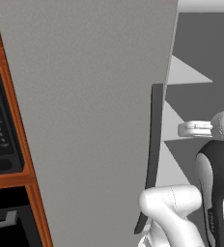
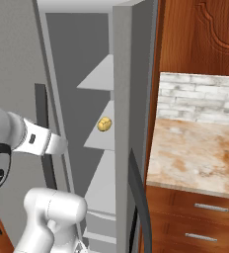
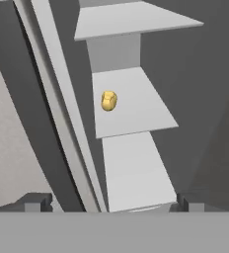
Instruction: Take the peach, potato, and eggplant from the freezer and place them in the bowl on the counter.
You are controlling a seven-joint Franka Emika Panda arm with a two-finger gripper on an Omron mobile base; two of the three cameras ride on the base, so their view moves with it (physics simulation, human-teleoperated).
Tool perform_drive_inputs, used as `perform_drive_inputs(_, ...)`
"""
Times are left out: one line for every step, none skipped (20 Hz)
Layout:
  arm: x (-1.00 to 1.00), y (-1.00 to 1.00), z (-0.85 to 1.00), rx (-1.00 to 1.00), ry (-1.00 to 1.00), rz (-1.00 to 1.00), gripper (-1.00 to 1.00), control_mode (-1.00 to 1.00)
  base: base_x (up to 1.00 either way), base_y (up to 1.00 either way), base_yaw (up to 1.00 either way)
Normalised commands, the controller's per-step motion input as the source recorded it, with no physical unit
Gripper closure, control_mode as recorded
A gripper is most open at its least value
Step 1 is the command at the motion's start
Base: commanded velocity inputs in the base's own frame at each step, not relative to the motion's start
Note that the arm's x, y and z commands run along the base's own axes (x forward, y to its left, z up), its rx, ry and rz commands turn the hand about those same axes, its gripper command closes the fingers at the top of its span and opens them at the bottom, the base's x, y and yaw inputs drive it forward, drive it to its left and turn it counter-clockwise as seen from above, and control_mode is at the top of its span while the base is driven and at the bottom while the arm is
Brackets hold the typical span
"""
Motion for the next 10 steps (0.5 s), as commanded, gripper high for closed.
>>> perform_drive_inputs(0.29,-0.07,-0.01,0.19,0.00,0.16,-1.00,-1.00,0.00,0.00,0.00)
perform_drive_inputs(0.39,0.00,0.00,0.19,0.00,0.16,-1.00,-1.00,0.00,0.00,0.00)
perform_drive_inputs(0.38,0.14,0.00,0.10,0.00,0.12,-1.00,-1.00,0.00,0.00,0.00)
perform_drive_inputs(0.39,0.36,0.00,0.01,0.00,0.04,-1.00,-1.00,0.00,0.00,0.00)
perform_drive_inputs(0.34,0.00,0.00,0.00,-0.02,0.00,-1.00,-1.00,0.00,0.00,0.00)
perform_drive_inputs(0.41,0.00,0.00,0.01,0.00,0.05,-1.00,-1.00,0.00,0.00,0.00)
perform_drive_inputs(0.50,0.00,-0.14,0.01,0.00,0.09,-1.00,-1.00,0.00,0.00,0.00)
perform_drive_inputs(0.56,0.00,-0.12,0.01,0.00,0.08,-1.00,-1.00,0.00,0.00,0.00)
perform_drive_inputs(0.41,-0.09,-0.16,0.03,0.00,0.08,-1.00,-1.00,0.00,0.00,0.00)
perform_drive_inputs(0.44,-0.24,-0.30,0.10,0.00,0.11,-1.00,-1.00,0.00,0.00,0.00)
